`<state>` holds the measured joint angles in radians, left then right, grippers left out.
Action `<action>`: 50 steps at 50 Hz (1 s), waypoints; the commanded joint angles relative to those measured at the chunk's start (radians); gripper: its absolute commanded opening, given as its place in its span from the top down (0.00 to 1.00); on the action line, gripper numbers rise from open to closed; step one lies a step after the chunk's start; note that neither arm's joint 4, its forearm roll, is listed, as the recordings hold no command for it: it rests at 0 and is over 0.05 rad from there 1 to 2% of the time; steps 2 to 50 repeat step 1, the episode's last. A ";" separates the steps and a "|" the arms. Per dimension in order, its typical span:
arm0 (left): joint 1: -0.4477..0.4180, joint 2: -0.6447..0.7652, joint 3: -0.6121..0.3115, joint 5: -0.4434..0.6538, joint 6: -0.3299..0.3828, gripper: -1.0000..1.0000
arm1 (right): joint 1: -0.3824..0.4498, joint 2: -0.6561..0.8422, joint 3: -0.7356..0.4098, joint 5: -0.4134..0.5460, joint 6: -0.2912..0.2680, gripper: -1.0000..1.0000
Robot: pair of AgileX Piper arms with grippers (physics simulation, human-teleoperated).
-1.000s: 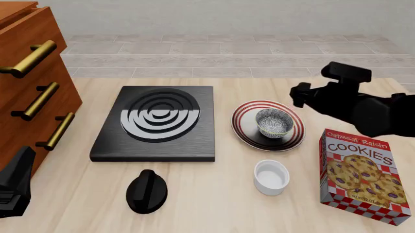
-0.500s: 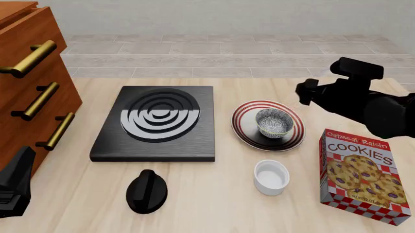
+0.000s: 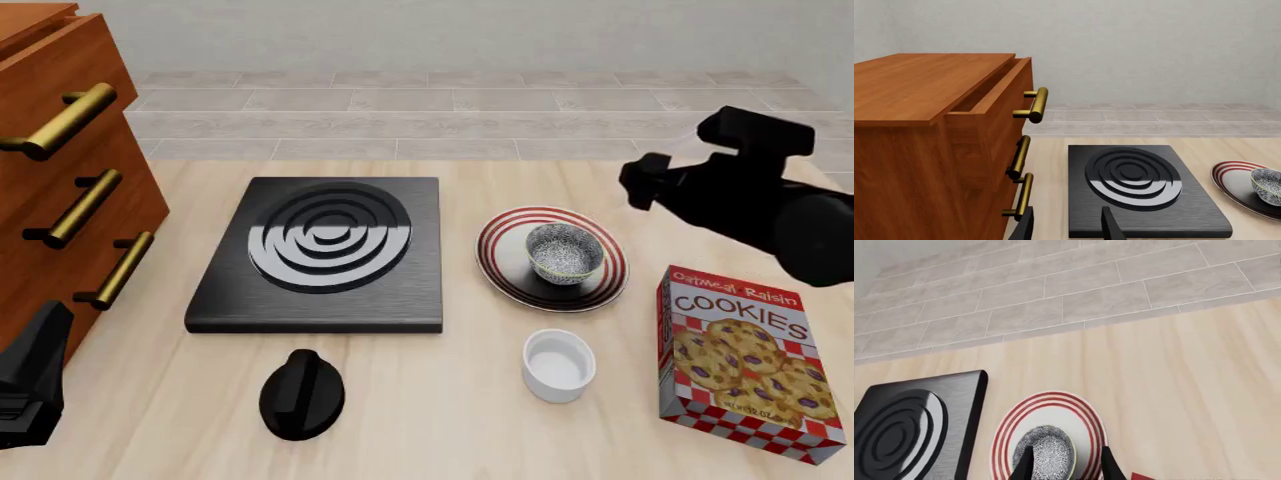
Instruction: Pick the akita bowl next to the ramekin and place it on the plate.
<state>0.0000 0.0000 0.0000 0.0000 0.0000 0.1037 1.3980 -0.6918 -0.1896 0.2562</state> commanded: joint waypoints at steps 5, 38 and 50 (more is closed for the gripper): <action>0.000 0.000 0.000 0.000 0.000 0.00 | -0.005 -0.044 0.006 0.026 -0.004 0.00; 0.000 0.000 0.000 0.000 0.000 0.00 | -0.005 -0.044 0.006 0.026 -0.004 0.00; 0.000 0.000 0.000 0.000 0.000 0.00 | -0.005 -0.044 0.006 0.026 -0.004 0.00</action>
